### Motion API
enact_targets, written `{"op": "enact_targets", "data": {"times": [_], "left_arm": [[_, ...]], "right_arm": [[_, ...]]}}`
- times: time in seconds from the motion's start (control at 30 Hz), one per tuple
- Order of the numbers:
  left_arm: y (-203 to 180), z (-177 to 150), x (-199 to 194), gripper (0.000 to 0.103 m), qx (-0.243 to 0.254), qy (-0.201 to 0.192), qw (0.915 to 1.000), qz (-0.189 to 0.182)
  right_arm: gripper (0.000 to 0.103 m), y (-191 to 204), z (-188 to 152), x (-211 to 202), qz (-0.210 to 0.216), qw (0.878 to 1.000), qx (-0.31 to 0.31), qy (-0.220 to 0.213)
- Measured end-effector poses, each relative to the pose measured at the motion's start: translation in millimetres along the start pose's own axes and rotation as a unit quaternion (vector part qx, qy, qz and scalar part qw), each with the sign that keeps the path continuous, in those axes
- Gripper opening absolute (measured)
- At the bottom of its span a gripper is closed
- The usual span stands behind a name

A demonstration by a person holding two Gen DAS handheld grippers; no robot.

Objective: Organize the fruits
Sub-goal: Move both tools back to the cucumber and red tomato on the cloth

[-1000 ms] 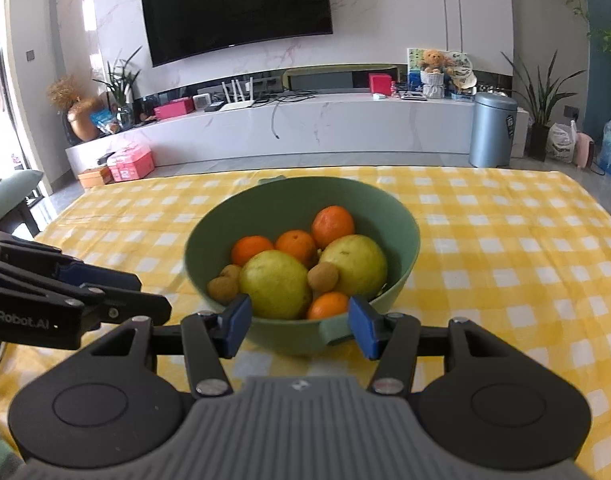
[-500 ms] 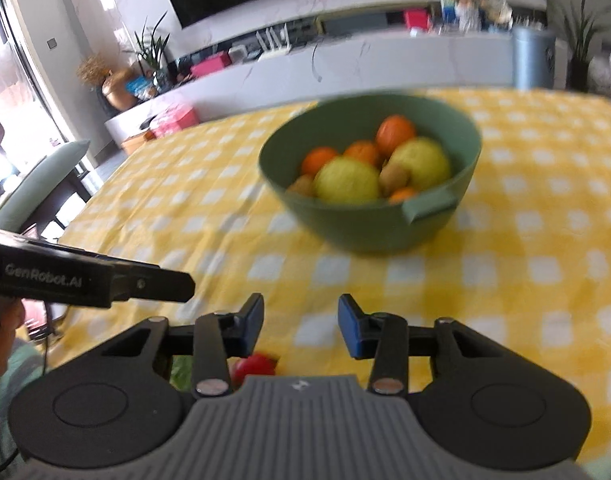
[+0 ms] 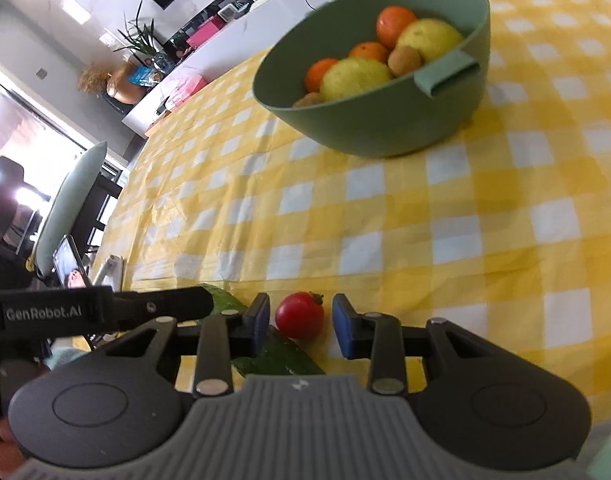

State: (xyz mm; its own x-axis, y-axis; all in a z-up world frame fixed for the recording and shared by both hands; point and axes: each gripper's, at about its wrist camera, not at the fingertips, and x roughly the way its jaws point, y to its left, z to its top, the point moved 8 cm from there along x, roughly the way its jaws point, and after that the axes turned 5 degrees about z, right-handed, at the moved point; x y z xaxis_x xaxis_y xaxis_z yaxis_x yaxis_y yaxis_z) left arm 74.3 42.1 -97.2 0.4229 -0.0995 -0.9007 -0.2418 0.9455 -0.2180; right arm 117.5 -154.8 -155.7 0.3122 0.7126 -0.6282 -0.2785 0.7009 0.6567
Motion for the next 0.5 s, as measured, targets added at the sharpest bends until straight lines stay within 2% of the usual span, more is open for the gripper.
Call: {"op": "enact_targets", "data": {"times": [0.17,0.5], "left_arm": [[3,-1,1,0.052,-0.027,-0.005,0.9996,0.002],[6,-4,1,0.054,-0.037,-0.007,0.9992,0.014]], "right_arm": [[0.032,-2,-1,6,0.004,1.000,0.012,0.007],[0.030,2,-2,16,-0.008,1.000,-0.012,0.017]]}}
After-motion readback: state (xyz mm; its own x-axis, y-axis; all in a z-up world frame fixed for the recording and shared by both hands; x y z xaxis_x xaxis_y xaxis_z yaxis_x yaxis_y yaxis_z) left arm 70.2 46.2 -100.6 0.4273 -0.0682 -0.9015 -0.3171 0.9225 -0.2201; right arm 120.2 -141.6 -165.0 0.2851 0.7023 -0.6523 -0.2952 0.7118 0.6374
